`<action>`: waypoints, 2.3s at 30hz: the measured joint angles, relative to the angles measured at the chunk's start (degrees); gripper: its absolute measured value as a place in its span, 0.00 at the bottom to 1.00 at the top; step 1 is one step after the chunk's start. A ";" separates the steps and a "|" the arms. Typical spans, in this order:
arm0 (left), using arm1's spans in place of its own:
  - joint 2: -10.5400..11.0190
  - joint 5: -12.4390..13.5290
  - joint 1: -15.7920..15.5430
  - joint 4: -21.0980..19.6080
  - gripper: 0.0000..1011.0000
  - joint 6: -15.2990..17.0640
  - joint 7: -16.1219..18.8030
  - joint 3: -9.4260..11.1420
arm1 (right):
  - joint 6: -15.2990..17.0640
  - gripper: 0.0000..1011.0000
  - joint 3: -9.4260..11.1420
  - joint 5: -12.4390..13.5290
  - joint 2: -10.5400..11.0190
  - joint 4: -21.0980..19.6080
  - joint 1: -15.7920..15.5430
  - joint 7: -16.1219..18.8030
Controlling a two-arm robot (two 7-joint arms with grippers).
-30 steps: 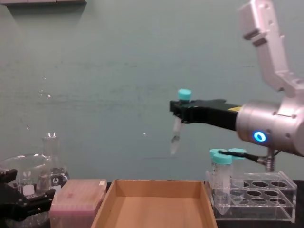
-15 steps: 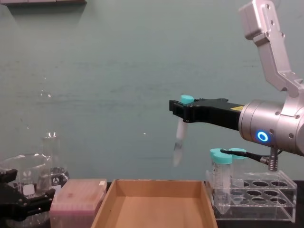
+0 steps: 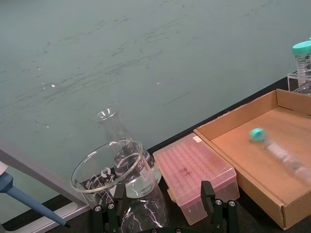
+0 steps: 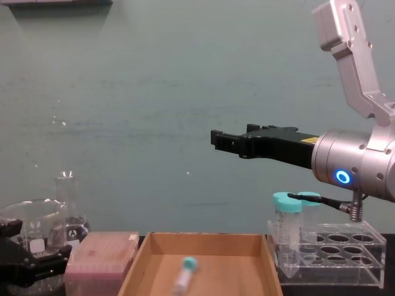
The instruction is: Use the right hand to move the test tube from the test tube rack into the box.
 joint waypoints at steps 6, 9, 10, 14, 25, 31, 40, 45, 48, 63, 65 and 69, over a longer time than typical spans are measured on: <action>0.00 0.00 0.00 0.00 0.99 0.00 0.00 0.00 | -0.04 0.93 0.04 0.00 0.03 -0.03 -0.02 -0.01; 0.00 0.00 0.00 0.00 0.99 0.00 0.00 0.00 | -0.07 0.99 0.05 0.00 0.04 -0.05 -0.04 -0.03; 0.00 0.00 0.00 0.00 0.99 0.00 0.00 0.00 | -0.08 0.99 0.06 0.00 0.06 -0.06 -0.05 -0.03; 0.00 0.00 0.00 0.00 0.99 0.00 0.00 0.00 | -0.10 0.99 0.06 0.00 0.06 -0.07 -0.07 -0.05; 0.00 0.00 0.00 0.00 0.99 0.00 0.00 0.00 | -3.30 0.99 0.73 -3.10 2.35 -2.26 -3.69 -3.54; 0.00 0.00 0.00 0.00 0.99 0.00 0.00 0.00 | -8.26 0.99 3.12 -5.81 4.09 -4.01 -7.86 -6.45; 0.00 0.00 0.00 0.00 0.99 0.00 0.00 0.00 | -12.87 0.99 8.56 -9.87 5.42 -5.57 -14.35 -14.29; 0.00 0.00 0.00 0.00 0.99 0.00 0.00 0.00 | -8.64 0.99 12.20 -10.72 4.18 -6.18 -16.31 -19.28; 0.00 0.00 0.00 0.01 0.99 0.00 0.00 0.00 | -6.57 0.99 13.51 -11.58 3.72 -6.38 -16.77 -21.14; 0.00 0.00 0.00 0.00 0.99 0.00 0.00 0.00 | -0.71 0.99 14.87 -13.49 3.25 -6.78 -17.10 -22.44; 0.00 0.00 0.00 0.00 0.99 0.00 0.00 0.00 | -0.81 0.99 14.86 -13.49 3.26 -6.78 -17.11 -22.45; 0.00 0.00 0.00 0.00 0.99 0.00 0.00 0.00 | -1.02 0.99 14.86 -13.47 3.28 -6.78 -17.14 -22.51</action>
